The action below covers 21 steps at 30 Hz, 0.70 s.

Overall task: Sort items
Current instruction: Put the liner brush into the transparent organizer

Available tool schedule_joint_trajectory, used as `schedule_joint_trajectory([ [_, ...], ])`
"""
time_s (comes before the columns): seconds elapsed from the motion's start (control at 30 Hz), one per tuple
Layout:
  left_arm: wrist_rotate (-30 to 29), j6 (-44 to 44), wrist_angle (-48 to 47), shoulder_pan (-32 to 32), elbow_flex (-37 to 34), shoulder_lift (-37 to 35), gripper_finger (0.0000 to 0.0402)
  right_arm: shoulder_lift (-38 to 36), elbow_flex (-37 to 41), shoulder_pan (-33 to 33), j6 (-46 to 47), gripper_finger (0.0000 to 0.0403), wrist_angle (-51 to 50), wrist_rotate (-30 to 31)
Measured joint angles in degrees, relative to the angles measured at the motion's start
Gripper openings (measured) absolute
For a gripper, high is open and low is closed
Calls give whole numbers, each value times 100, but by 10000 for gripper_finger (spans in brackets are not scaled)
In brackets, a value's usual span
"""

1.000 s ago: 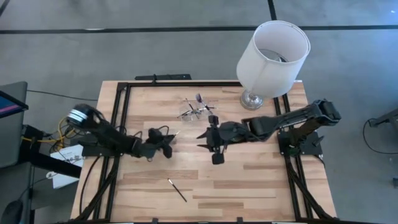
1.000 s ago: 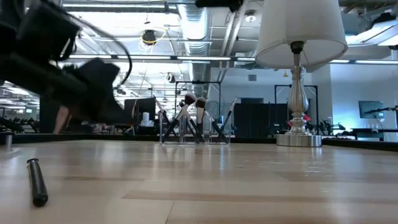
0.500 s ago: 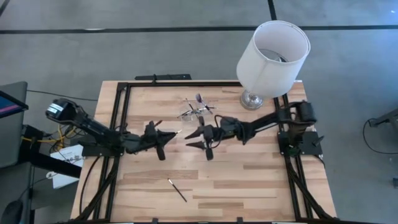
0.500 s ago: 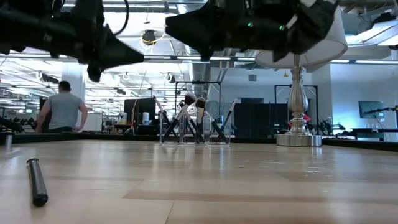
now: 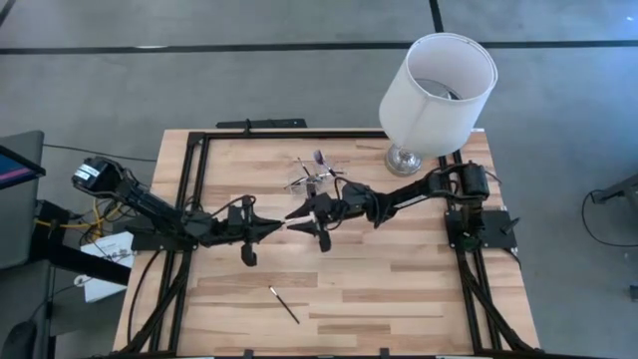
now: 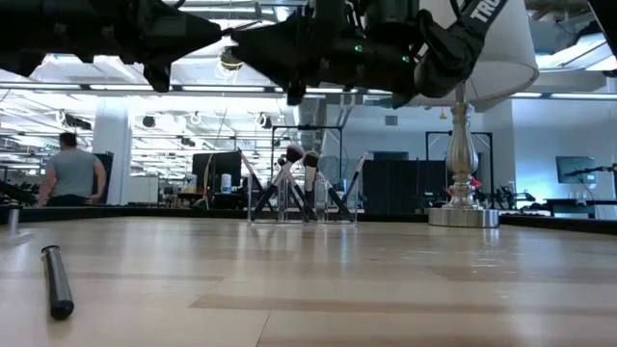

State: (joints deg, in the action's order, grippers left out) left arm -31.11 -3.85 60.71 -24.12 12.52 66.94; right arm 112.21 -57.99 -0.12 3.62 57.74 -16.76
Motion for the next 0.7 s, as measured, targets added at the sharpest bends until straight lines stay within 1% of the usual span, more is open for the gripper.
schedule_joint_trajectory([
  [0.1, 10, 19, 1, 0, 0, 0, 11, 0, -73, 21, 2, 118, 155, -322],
  [0.37, 263, 21, -22, -1, 2, -2, 11, 0, -162, 104, -7, 111, 150, -388],
  [0.5, 459, 21, -22, 0, 2, -2, 14, 0, -162, 138, -13, 87, 150, -391],
  [0.63, 488, 21, -22, 0, 2, -2, 15, 0, -162, 137, -13, 54, 149, -389],
  [0.7, 615, 12, -21, 0, 2, -2, 15, 0, -162, 138, -21, 36, 150, -387],
])
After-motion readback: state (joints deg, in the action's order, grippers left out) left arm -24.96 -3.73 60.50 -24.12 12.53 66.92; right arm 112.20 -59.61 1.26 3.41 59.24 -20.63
